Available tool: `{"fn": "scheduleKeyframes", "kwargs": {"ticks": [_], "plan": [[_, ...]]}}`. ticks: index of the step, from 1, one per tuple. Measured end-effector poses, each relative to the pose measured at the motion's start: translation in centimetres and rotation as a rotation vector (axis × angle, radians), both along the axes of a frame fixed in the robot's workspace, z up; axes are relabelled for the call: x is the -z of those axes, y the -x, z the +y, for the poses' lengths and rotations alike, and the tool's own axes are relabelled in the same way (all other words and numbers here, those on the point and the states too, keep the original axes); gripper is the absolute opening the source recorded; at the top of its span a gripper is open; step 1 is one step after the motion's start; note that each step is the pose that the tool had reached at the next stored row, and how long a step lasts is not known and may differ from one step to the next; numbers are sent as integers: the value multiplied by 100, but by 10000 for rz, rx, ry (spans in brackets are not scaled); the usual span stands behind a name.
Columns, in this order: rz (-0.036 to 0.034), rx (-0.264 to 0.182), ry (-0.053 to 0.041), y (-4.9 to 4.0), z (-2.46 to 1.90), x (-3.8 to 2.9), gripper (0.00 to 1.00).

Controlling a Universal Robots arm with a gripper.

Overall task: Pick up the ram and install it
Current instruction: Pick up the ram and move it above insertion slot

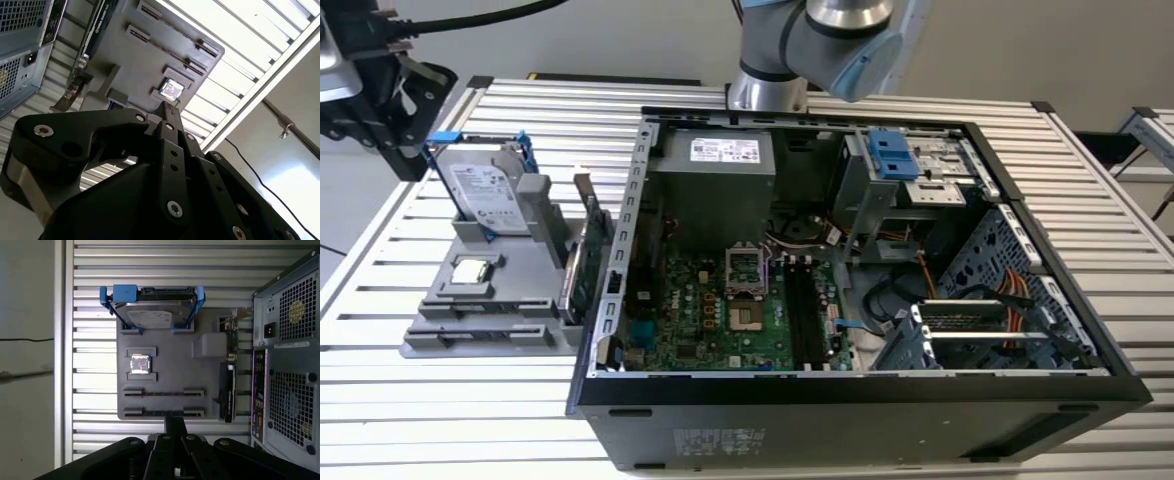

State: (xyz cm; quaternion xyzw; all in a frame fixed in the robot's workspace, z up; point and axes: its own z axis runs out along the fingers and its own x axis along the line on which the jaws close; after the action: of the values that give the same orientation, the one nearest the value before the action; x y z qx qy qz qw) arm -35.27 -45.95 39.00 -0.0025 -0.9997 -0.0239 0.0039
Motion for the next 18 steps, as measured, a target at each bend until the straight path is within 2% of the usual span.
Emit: {"fn": "scheduleKeyframes", "kwargs": {"ticks": [18], "plan": [[11, -20, 0, 0, -172, 0, 0]]}}
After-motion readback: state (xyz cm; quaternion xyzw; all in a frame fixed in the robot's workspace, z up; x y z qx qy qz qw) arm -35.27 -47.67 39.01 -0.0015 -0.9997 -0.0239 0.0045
